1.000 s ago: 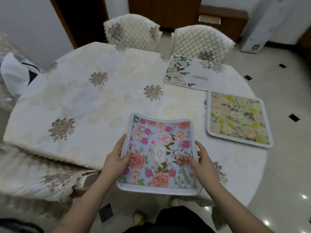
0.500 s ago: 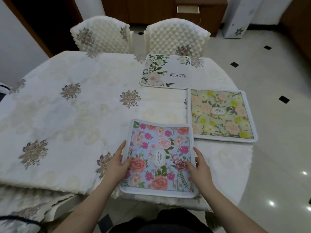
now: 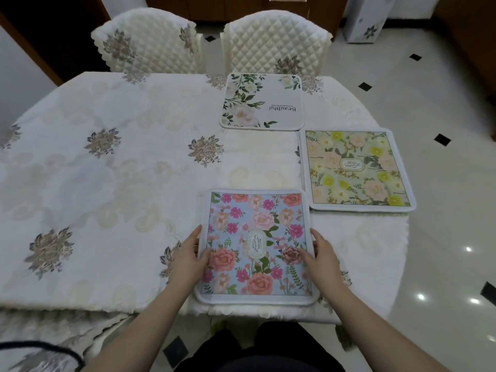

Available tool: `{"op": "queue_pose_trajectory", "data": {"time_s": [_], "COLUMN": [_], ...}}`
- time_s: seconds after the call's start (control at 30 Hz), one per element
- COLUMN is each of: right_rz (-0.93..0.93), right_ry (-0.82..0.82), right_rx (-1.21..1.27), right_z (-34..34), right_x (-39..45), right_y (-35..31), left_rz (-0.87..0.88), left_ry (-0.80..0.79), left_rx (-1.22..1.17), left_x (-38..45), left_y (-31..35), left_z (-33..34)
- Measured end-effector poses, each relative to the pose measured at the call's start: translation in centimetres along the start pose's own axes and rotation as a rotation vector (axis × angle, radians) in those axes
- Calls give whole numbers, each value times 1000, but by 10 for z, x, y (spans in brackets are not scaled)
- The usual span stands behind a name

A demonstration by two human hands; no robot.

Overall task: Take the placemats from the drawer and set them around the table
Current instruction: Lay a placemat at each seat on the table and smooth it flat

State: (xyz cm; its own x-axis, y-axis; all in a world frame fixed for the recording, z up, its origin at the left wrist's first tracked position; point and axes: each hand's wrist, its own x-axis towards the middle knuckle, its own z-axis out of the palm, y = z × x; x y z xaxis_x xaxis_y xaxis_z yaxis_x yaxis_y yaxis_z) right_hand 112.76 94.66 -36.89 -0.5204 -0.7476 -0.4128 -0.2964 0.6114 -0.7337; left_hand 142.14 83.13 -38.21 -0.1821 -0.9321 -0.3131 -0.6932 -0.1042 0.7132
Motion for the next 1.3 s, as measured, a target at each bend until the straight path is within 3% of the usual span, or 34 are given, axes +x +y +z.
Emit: {"op": "queue_pose_trajectory", "data": {"time_s": [0.17,0.43,0.67,0.87,1.13,1.3], "right_rz": [68,49,-30,-231,-423,-440], "right_ry": [63,121,202,159,-26,-107], "right_rx": [-116,-217,-367,-338,-400,-631], "right_z": [12,24,27,44,94,120], "right_x": [-5,-20,-19,6,59,87], "right_y": [-5,-1,-4,-28,-84,-84], "left_rz": [117,154,182,369,547,580], "left_ry": [-63,-145,43,146,-23,-185], "left_rx": [96,112,281,331,462,715], "left_x": [3,9,10,30,95,121], "left_y": [-9,-22,-28,5,56,44], "left_z": [-11,-21,-21,0,31,43]}}
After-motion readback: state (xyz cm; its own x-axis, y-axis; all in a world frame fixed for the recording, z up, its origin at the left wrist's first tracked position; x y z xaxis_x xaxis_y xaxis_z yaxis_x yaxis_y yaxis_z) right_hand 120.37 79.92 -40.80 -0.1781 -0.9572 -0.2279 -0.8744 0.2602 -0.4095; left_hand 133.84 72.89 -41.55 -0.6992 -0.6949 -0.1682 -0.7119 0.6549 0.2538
